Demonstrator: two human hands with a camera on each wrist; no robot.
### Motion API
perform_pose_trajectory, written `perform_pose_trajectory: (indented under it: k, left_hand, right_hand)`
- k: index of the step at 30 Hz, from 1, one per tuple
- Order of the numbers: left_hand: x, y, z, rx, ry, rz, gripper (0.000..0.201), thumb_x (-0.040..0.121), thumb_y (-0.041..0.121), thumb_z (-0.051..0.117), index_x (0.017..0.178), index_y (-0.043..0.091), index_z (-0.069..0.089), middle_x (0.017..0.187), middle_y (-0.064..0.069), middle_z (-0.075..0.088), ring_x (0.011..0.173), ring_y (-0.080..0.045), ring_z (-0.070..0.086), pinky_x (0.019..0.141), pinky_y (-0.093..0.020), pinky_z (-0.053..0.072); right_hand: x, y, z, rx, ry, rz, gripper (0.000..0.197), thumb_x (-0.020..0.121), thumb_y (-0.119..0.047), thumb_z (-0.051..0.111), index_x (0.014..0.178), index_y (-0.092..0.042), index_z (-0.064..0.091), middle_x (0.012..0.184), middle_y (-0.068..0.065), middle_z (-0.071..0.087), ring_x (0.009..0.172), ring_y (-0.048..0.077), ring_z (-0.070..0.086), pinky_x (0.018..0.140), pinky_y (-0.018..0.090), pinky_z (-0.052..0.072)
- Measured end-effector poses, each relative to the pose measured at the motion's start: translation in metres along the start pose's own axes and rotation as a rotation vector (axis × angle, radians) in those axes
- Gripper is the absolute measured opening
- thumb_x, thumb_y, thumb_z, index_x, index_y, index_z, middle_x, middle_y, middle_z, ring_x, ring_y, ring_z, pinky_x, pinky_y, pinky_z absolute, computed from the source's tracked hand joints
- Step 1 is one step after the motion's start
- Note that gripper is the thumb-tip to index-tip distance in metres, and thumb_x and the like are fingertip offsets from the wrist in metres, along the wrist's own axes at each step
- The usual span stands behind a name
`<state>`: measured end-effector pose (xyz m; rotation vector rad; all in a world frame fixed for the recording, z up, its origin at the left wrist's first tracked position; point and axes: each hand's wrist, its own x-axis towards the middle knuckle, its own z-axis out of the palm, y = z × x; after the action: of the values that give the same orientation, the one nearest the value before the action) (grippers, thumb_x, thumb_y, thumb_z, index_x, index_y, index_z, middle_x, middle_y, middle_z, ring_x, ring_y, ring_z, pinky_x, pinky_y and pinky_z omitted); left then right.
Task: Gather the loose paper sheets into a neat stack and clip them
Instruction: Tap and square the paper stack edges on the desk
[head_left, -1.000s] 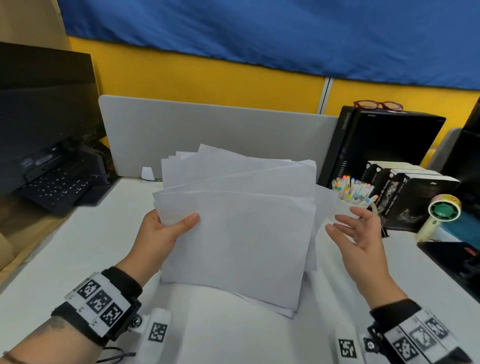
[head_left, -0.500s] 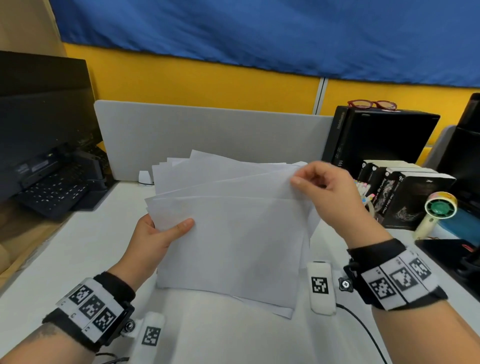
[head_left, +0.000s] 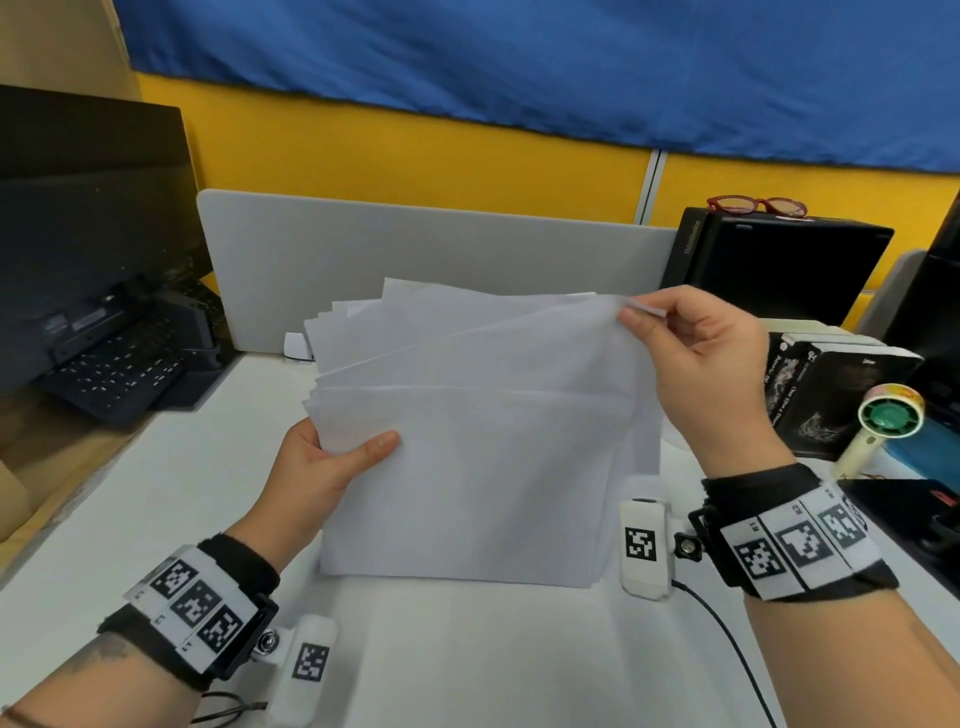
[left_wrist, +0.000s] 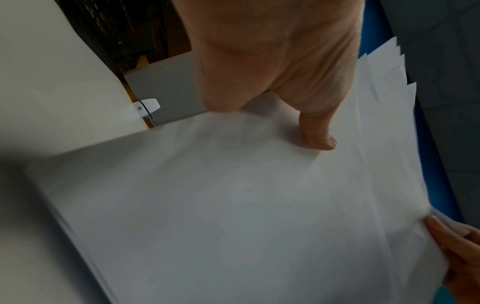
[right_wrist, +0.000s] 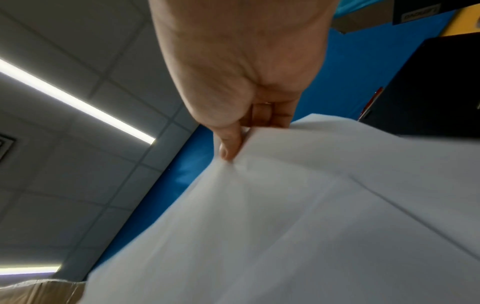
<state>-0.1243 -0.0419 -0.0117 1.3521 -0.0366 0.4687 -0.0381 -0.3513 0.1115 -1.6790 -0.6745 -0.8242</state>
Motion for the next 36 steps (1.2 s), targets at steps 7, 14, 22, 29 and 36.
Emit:
perform_pose_trajectory:
  k: [7,14,22,29,36]
  left_hand:
    - [0.000,0.000,-0.002,0.043,0.017,-0.007,0.070,0.056,0.045,0.097,0.114,0.013,0.075,0.113,-0.006,0.080,0.103,-0.026,0.077,0.082,-0.032,0.064]
    - [-0.004,0.002,-0.002,0.034,0.018,-0.009,0.086,0.046,0.056,0.096,0.119,0.018,0.073,0.116,-0.003,0.079,0.104,-0.024,0.077,0.081,-0.032,0.064]
    - [-0.007,0.004,-0.005,0.136,-0.083,0.011,0.077,0.051,0.039,0.100,0.120,0.018,0.072,0.118,-0.005,0.078,0.110,-0.023,0.074,0.087,-0.030,0.062]
    - [-0.010,0.015,0.017,0.165,0.061,0.099,0.042,0.070,0.015,0.087,0.109,0.023,0.075,0.107,0.006,0.081,0.101,-0.013,0.076,0.089,-0.032,0.061]
    - [-0.008,0.044,0.048,0.236,0.113,0.288,0.022,0.102,0.014,0.061,0.118,0.028,0.067,0.100,0.025,0.077,0.096,0.002,0.073,0.075,-0.011,0.055]
  right_hand:
    - [0.002,0.004,-0.010,-0.063,0.134,-0.069,0.010,0.100,-0.014,0.059,0.102,-0.017,0.069,0.070,-0.016,0.059,0.059,0.003,0.051,0.059,0.015,0.041]
    - [-0.016,0.041,-0.047,0.064,-0.154,0.455,0.052,0.091,-0.031,0.069,0.138,-0.019,0.050,0.113,-0.018,0.066,0.102,-0.003,0.064,0.083,0.012,0.048]
    - [-0.094,0.073,-0.014,0.488,-0.266,0.708,0.055,0.068,0.001,0.075,0.122,-0.009,0.065,0.117,0.012,0.073,0.110,0.029,0.069,0.090,0.036,0.058]
    - [-0.068,0.035,0.010,0.254,-0.135,0.550,0.036,0.072,0.001,0.084,0.101,-0.019,0.074,0.094,-0.007,0.079,0.088,0.011,0.075,0.075,0.028,0.060]
    - [-0.053,-0.031,0.017,0.169,-0.074,0.197,0.028,0.096,-0.009,0.064,0.101,-0.036,0.067,0.099,-0.026,0.074,0.093,0.000,0.071,0.081,0.018,0.056]
